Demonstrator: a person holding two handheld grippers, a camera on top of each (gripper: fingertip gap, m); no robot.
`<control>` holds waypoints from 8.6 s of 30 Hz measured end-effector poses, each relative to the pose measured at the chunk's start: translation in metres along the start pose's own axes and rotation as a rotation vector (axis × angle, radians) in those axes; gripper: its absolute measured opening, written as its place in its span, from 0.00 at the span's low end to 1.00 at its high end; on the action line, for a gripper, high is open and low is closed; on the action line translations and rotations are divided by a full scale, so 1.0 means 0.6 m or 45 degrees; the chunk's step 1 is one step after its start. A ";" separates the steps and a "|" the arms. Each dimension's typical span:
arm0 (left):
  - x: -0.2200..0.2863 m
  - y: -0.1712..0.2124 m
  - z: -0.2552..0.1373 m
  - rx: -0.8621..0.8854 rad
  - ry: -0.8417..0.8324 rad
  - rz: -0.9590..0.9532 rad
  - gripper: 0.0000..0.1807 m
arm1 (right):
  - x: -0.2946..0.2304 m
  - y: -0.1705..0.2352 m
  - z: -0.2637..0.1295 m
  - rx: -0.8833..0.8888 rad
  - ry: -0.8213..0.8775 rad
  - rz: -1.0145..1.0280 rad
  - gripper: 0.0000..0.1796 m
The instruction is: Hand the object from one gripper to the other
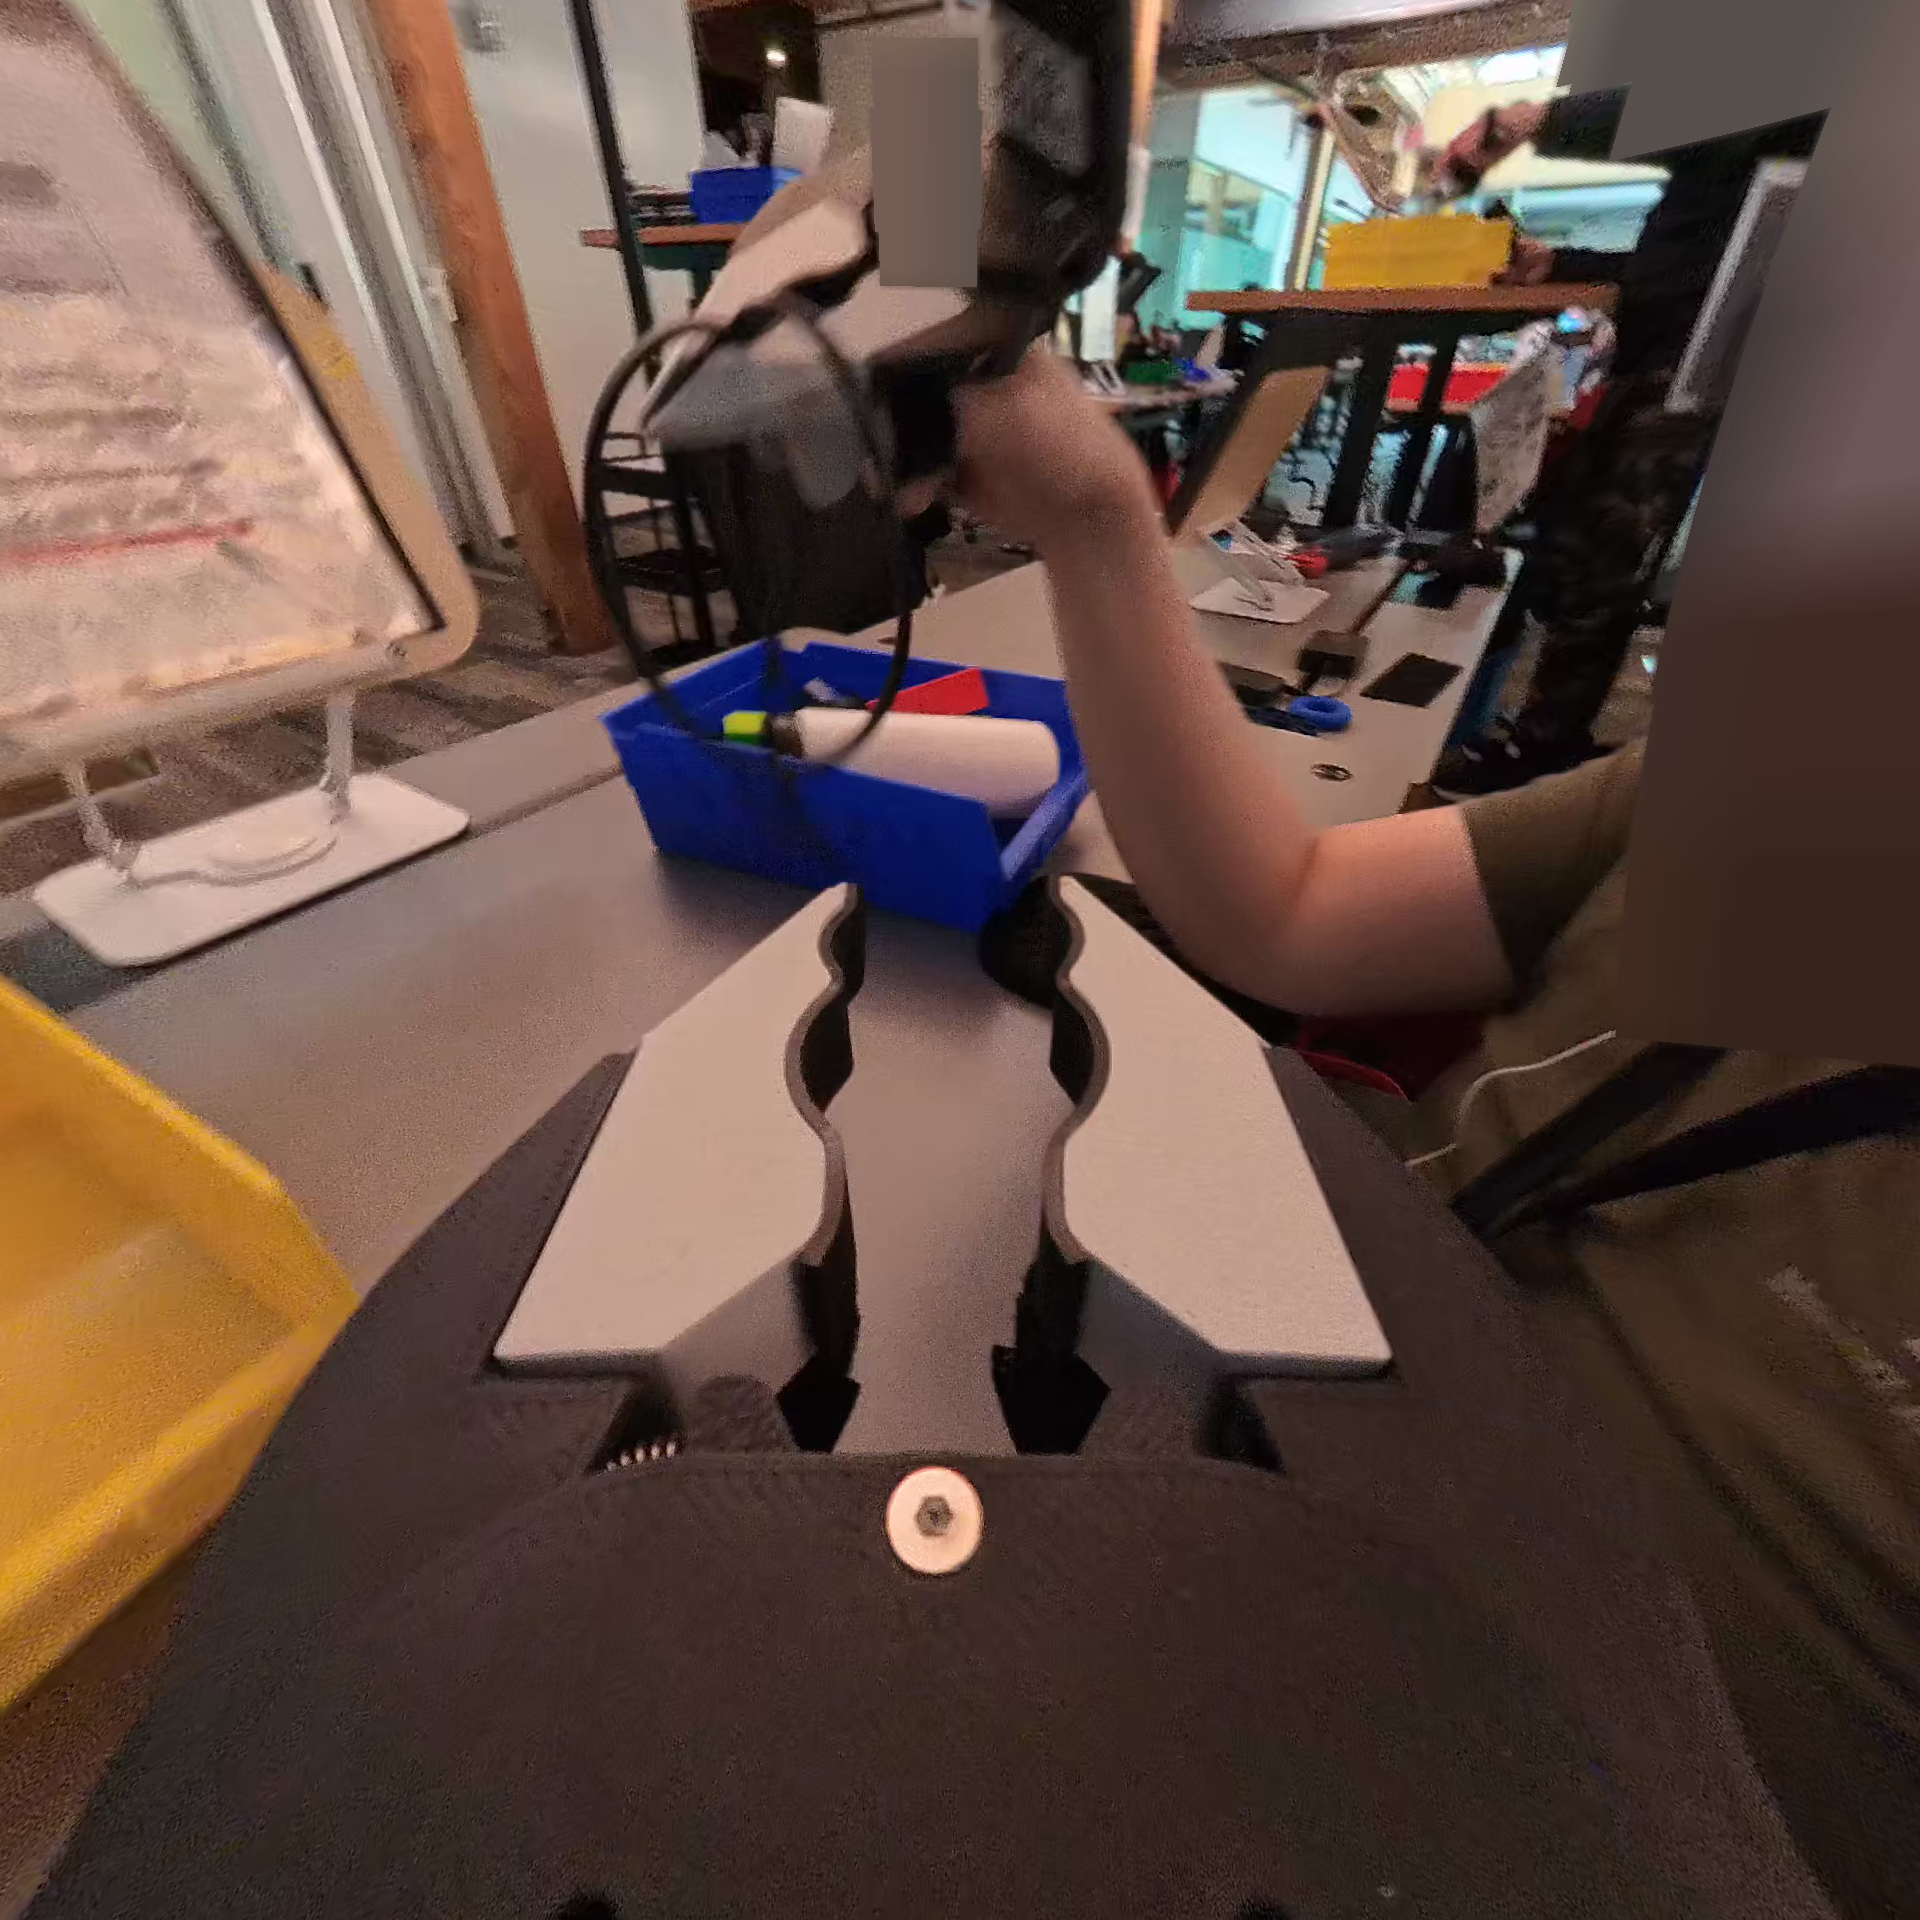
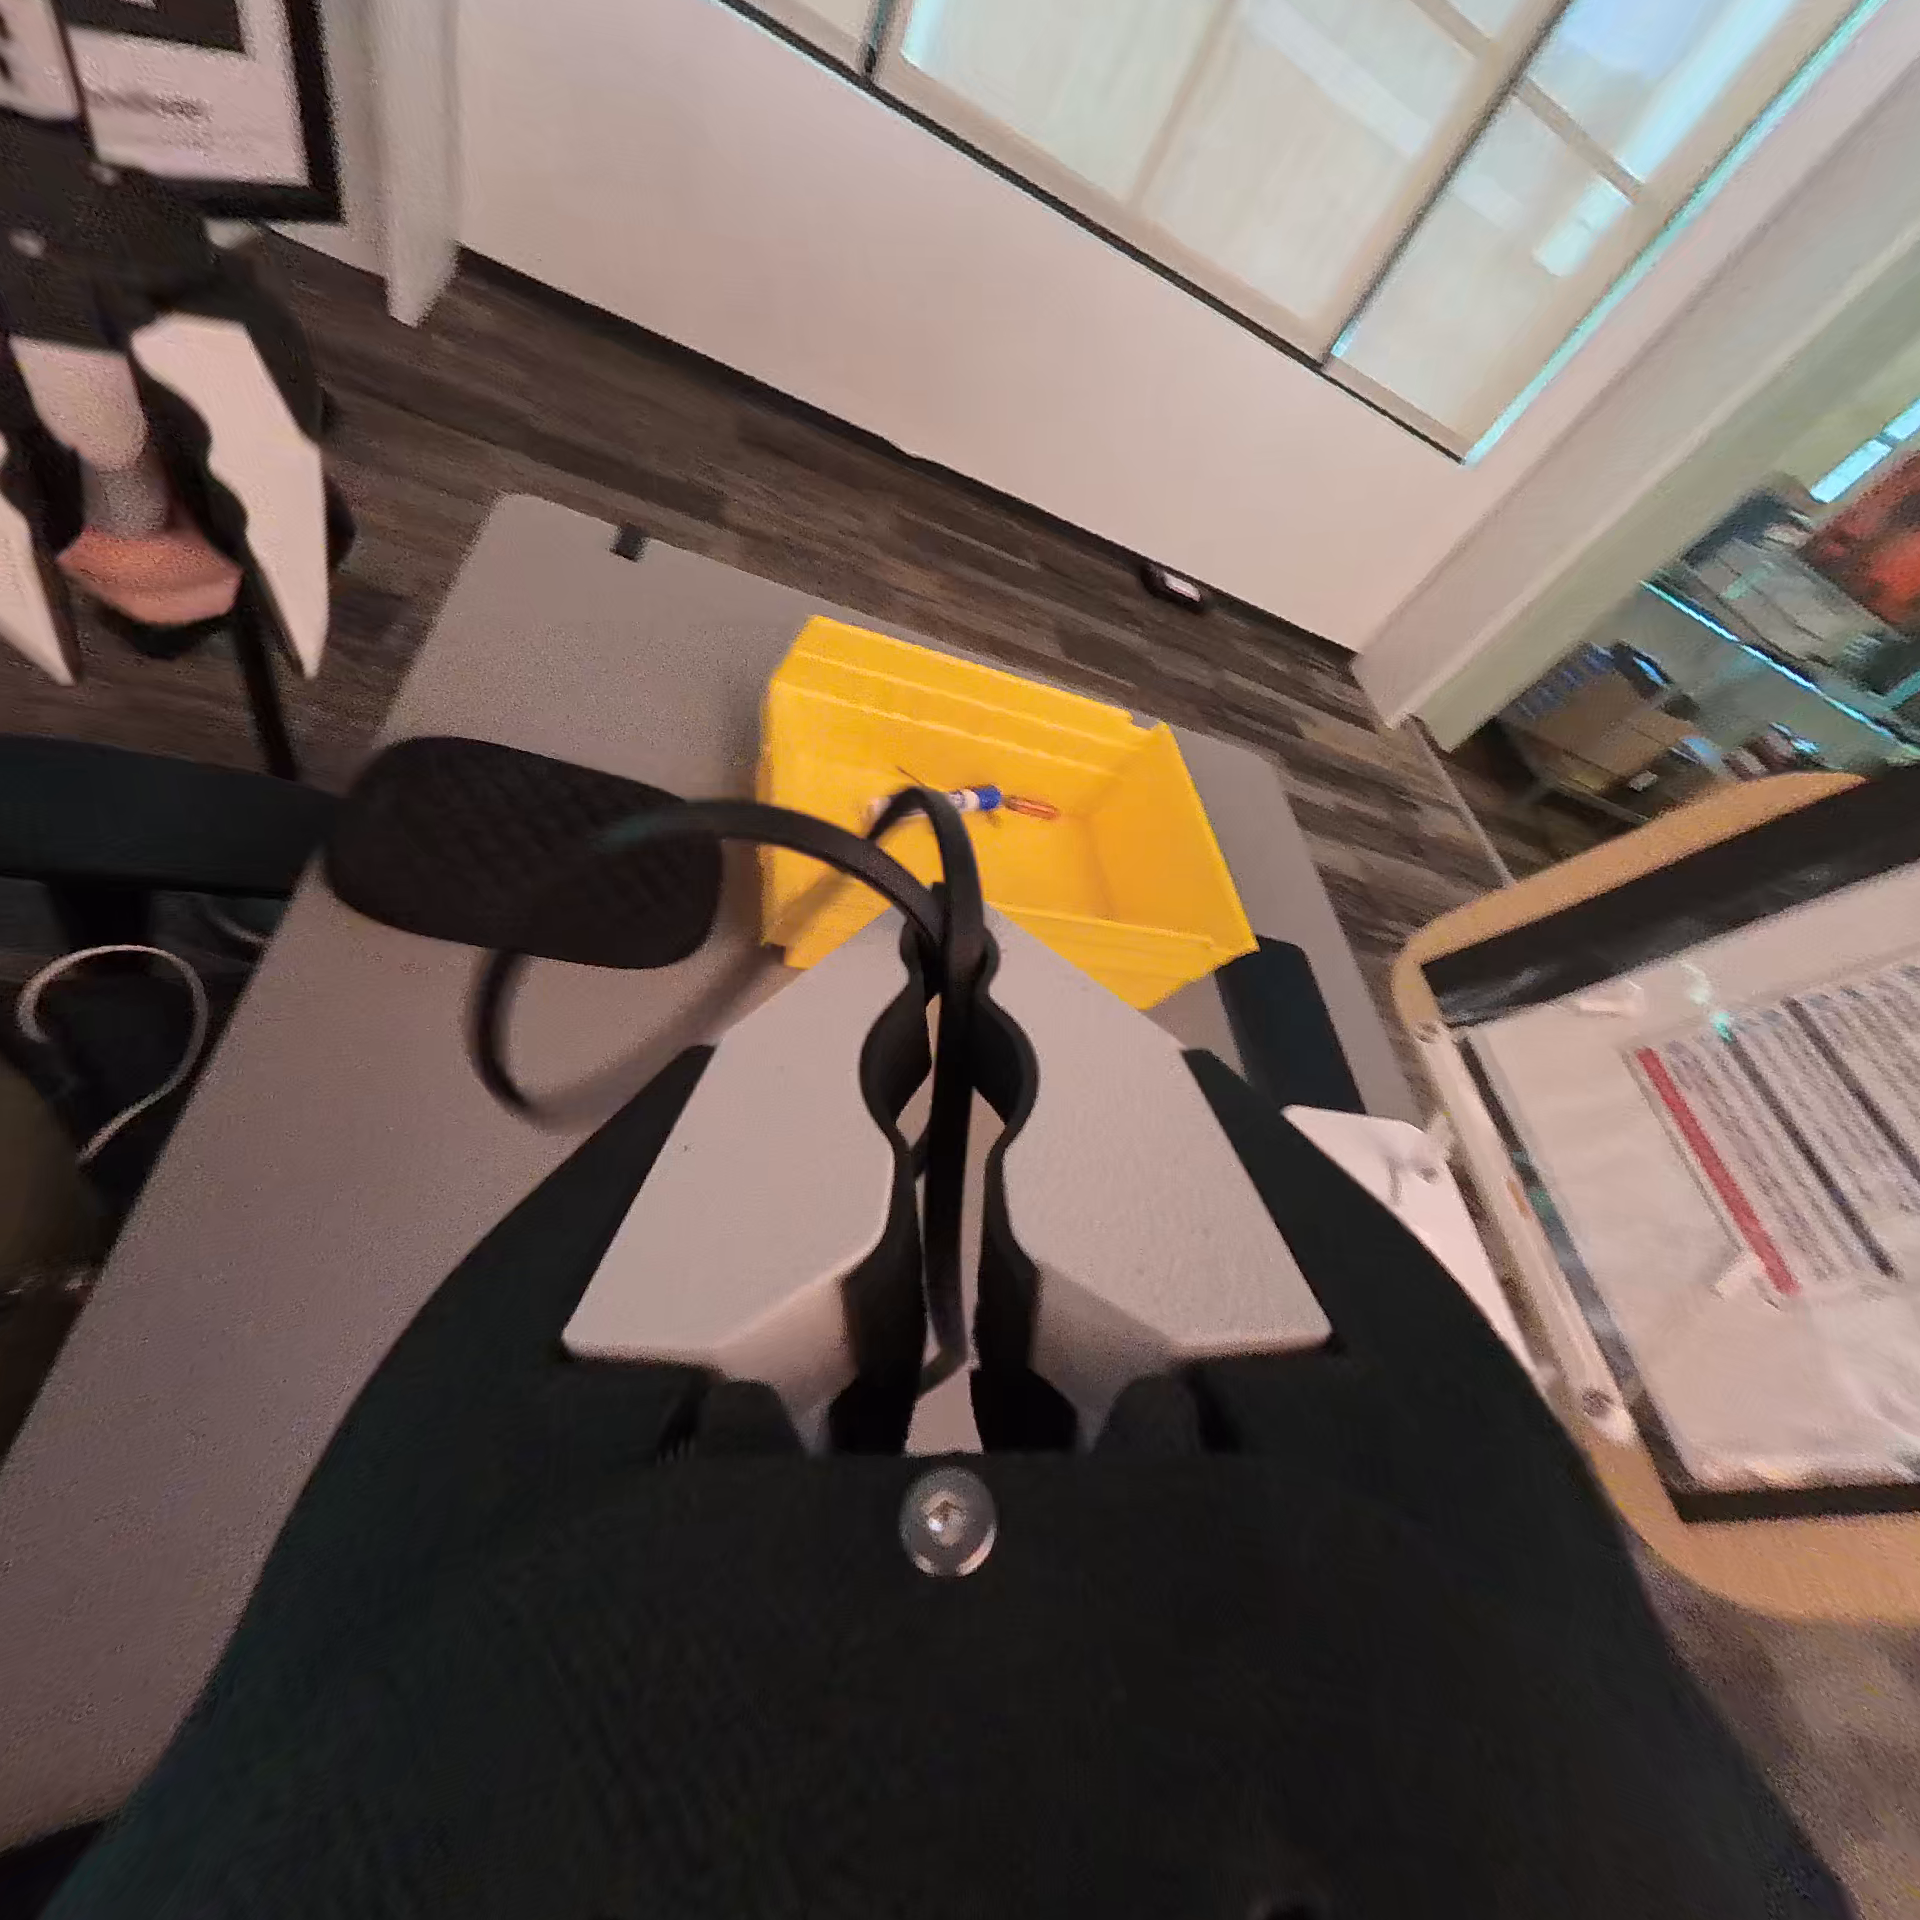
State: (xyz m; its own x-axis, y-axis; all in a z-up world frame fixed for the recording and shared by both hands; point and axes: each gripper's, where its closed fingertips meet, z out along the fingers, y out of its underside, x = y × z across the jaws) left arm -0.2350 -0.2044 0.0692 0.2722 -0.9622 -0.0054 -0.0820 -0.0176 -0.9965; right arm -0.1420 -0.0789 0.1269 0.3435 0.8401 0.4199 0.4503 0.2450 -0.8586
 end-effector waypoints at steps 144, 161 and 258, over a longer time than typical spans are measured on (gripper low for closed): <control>-0.150 0.017 -0.018 -0.666 -1.468 1.422 0.24 | -0.164 0.035 0.160 -0.527 -0.010 -0.451 0.04; -0.142 0.000 -0.103 -0.397 -1.547 1.112 0.25 | 0.148 -0.010 -0.072 0.184 0.614 0.235 0.04; -0.049 -0.220 -0.090 0.415 -0.336 0.236 0.00 | -0.219 -0.072 0.138 0.403 -0.603 -0.199 0.41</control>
State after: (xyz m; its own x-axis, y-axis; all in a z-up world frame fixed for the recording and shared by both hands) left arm -0.2841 -0.1887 0.2055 0.5198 -0.8383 -0.1648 0.1422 0.2751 -0.9508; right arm -0.2747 -0.1597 0.0844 -0.1456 0.8891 0.4340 0.1729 0.4548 -0.8736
